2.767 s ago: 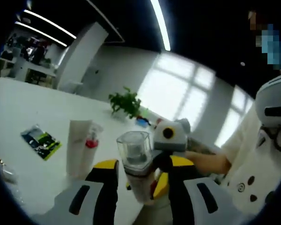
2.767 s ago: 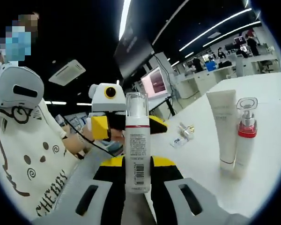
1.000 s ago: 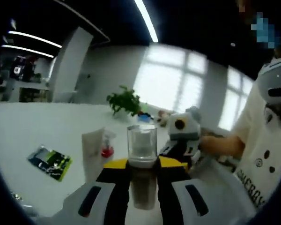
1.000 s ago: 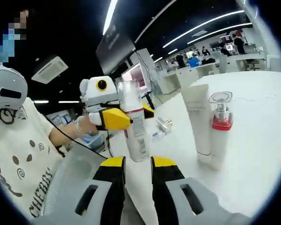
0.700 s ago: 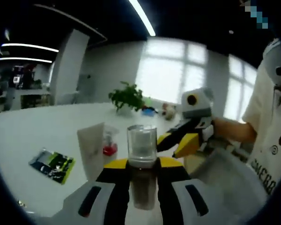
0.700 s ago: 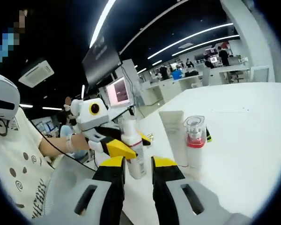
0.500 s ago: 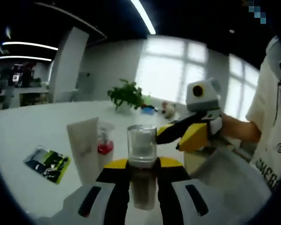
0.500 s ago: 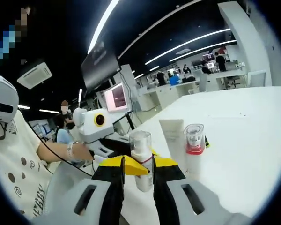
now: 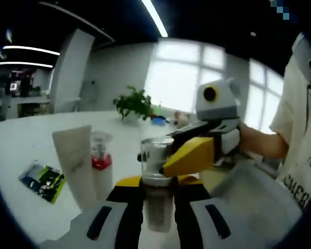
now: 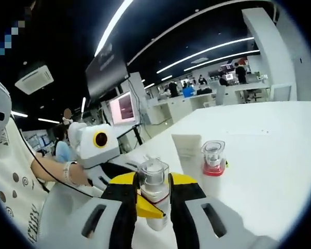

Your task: Arrange the skincare products in the storage area until every visible bottle or jar stands upright without overlapping.

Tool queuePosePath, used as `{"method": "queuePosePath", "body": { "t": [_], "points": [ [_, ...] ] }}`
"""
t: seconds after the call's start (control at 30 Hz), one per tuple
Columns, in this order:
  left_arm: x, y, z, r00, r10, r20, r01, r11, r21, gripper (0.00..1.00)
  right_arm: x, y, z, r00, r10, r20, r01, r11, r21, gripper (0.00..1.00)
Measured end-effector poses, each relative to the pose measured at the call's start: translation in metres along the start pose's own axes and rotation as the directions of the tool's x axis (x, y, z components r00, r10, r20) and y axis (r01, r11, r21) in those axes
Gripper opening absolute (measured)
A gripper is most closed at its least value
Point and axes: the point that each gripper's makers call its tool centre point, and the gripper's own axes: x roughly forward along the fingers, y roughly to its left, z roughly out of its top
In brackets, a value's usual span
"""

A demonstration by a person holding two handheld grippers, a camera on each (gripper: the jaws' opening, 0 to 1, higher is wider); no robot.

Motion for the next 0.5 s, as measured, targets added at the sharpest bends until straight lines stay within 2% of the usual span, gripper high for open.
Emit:
{"method": "queuePosePath", "body": {
  "t": [0.37,0.5],
  "points": [
    [0.0052,-0.0038,-0.0021,1.000,-0.007,0.013,0.007,1.000,0.005,0.16,0.0030,-0.0053,0.0007,1.000,-0.011,-0.007,0.011,0.999,-0.041,0.23],
    [0.0080,-0.0036,-0.0045,1.000,-0.006,0.005,0.005,1.000,0.019,0.17,0.0049,-0.0017,-0.0012,1.000,-0.019,-0.016,0.017,0.991,-0.129,0.22]
  ]
}}
